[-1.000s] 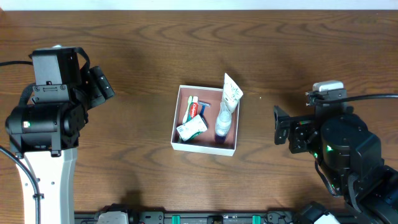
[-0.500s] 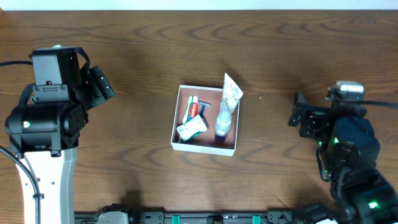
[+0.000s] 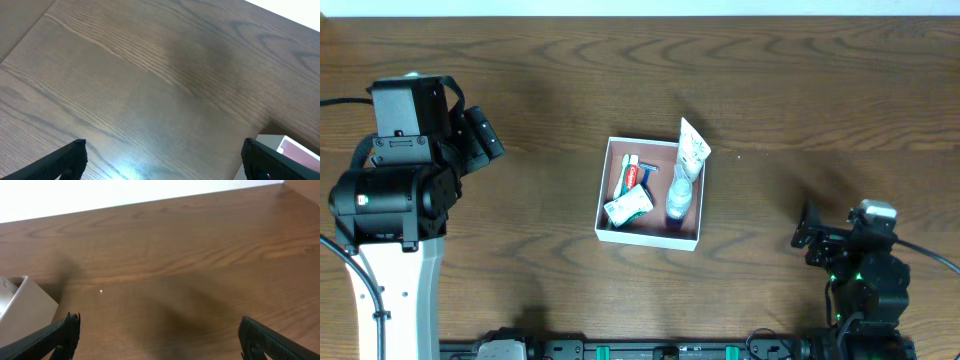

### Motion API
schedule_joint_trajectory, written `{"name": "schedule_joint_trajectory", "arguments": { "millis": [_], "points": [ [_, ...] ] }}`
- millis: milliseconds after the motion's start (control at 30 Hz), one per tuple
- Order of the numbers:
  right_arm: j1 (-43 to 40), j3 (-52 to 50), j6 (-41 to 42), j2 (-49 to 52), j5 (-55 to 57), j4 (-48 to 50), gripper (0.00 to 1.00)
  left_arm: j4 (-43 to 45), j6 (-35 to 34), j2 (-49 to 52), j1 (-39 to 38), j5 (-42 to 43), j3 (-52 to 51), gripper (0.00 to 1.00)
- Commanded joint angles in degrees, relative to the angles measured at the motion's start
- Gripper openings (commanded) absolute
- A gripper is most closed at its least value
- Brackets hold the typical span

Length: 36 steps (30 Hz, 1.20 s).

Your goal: Pack container

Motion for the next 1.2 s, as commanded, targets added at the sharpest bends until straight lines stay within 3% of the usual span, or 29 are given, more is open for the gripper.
{"name": "schedule_joint_trajectory", "arguments": {
  "millis": [0, 200, 1167],
  "points": [
    [-0.7, -3.87, -1.22, -4.02, -1.18, 0.09, 0.99, -0.11, 0.31, 0.0, 0.35, -0.92, 0.52, 0.98],
    [-0.7, -11.02, 0.28, -9.44, -1.18, 0.15, 0.99, -0.11, 0.31, 0.0, 0.35, -0.94, 0.52, 0.98],
    [-0.68, -11.3, -0.17, -10.97, -0.72, 1.22, 0.99, -0.11, 0.31, 0.0, 0.35, -0.94, 0.52, 0.98]
  ]
}}
